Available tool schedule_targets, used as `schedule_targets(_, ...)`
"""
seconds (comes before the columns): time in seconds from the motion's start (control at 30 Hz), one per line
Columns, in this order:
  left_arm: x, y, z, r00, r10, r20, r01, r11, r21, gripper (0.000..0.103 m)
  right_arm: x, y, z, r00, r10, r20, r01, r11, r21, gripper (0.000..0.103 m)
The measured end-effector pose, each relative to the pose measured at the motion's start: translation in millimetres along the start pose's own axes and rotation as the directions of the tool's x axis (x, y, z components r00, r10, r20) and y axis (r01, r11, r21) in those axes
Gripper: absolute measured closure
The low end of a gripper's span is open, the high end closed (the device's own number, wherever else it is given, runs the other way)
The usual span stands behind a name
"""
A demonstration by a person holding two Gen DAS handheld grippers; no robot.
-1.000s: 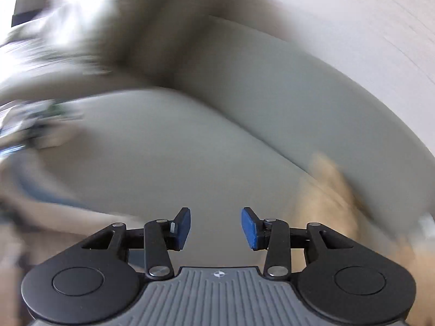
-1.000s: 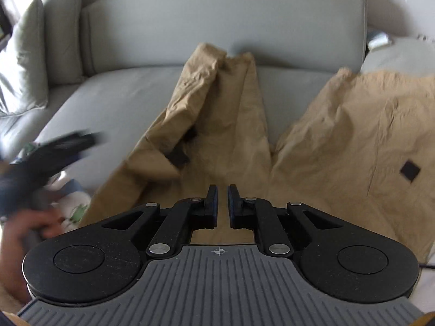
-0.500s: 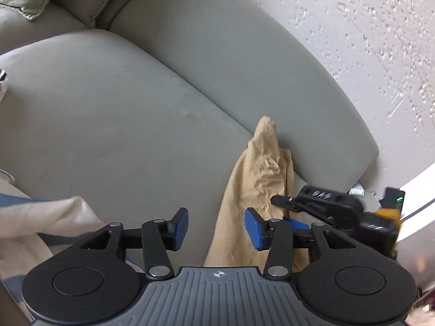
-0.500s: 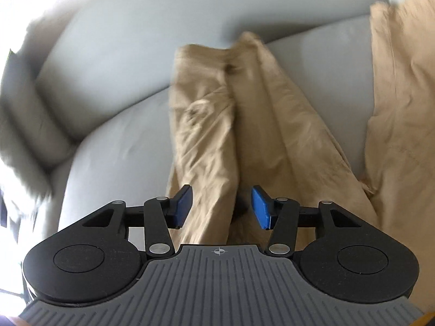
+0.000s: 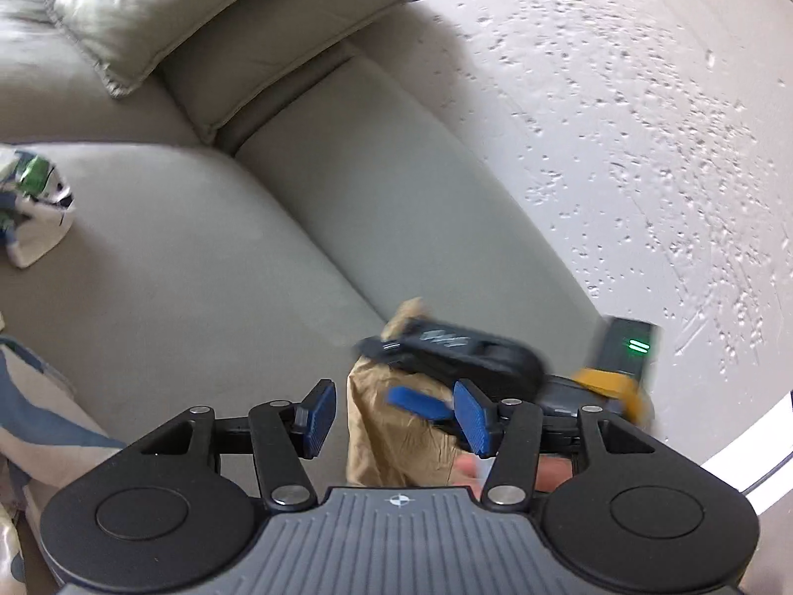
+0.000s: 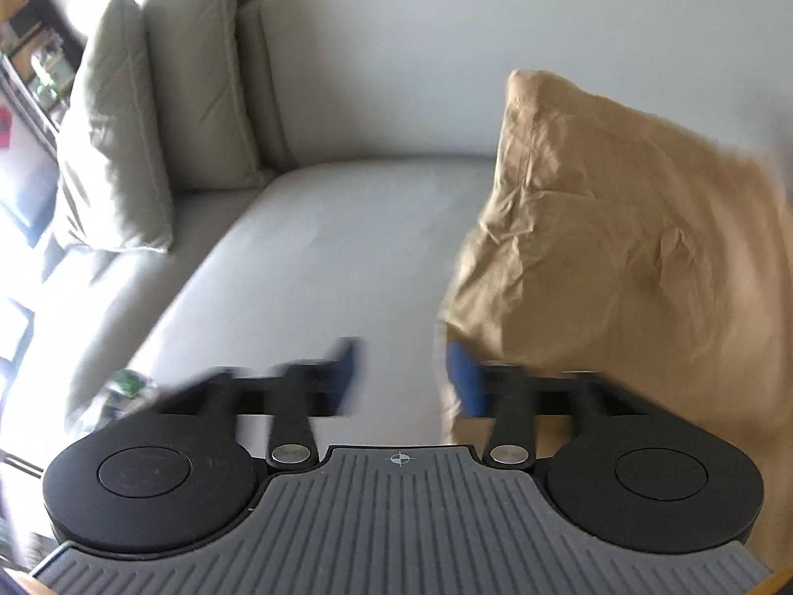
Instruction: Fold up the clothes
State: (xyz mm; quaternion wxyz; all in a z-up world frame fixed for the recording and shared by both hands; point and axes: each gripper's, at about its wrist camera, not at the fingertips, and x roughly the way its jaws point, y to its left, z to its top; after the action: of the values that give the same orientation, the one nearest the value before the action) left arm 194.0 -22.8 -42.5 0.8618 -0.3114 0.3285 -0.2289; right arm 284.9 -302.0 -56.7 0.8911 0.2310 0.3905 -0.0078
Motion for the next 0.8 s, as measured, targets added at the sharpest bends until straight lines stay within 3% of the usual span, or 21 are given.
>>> schedule_targets(0.03, -0.7, 1.7, 0.2, 1.000, 0.005, -0.011, -0.005, 1.000, -0.005, 0.053, -0.4, 1.1, -0.2, 1.000, 0.014, -0.006, -0.014, 0.999, 0.030, 0.046)
schedule_targets(0.17, 20.5, -7.8, -9.3, 0.992, -0.016, -0.123, 0.019, 1.000, 0.021, 0.048, -41.9, -28.8, 4.8, 0.995, -0.065, 0.069, 0.058, 0.993, 0.103, 0.046)
schedule_targets(0.23, 42.3, -21.1, -21.3, 0.972, -0.039, -0.234, 0.053, 0.997, 0.055, 0.048, -62.3, -43.2, 1.6, 0.991, -0.111, 0.079, 0.103, 0.989, 0.102, 0.046)
schedule_targets(0.3, 51.5, -28.5, -33.4, 0.937, -0.039, -0.347, 0.077, 0.992, 0.096, 0.049, -75.5, -56.4, -7.9, 0.988, -0.141, 0.066, 0.132, 0.984, 0.117, 0.046)
schedule_targets(0.37, 57.1, -33.9, -43.2, 0.912, -0.020, -0.410, 0.081, 0.988, 0.132, 0.049, -88.2, -69.6, -17.8, 0.984, -0.169, 0.052, 0.161, 0.978, 0.132, 0.047)
schedule_targets(0.43, 63.0, -37.0, -44.8, 0.902, -0.001, -0.431, 0.082, 0.982, 0.171, 0.049, -99.4, -81.2, -29.0, 0.981, -0.189, 0.042, 0.181, 0.972, 0.151, 0.047)
schedule_targets(0.57, 69.6, -32.6, -40.6, 0.898, 0.016, -0.439, 0.071, 0.981, 0.181, 0.049, -121.8, -96.2, -51.0, 0.974, -0.220, 0.052, 0.208, 0.963, 0.172, 0.047)
schedule_targets(0.8, 82.2, -36.4, -49.7, 0.889, 0.040, -0.457, 0.072, 0.971, 0.227, 0.048, -141.8, -108.2, -61.3, 0.966, -0.250, 0.067, 0.232, 0.950, 0.211, 0.047)
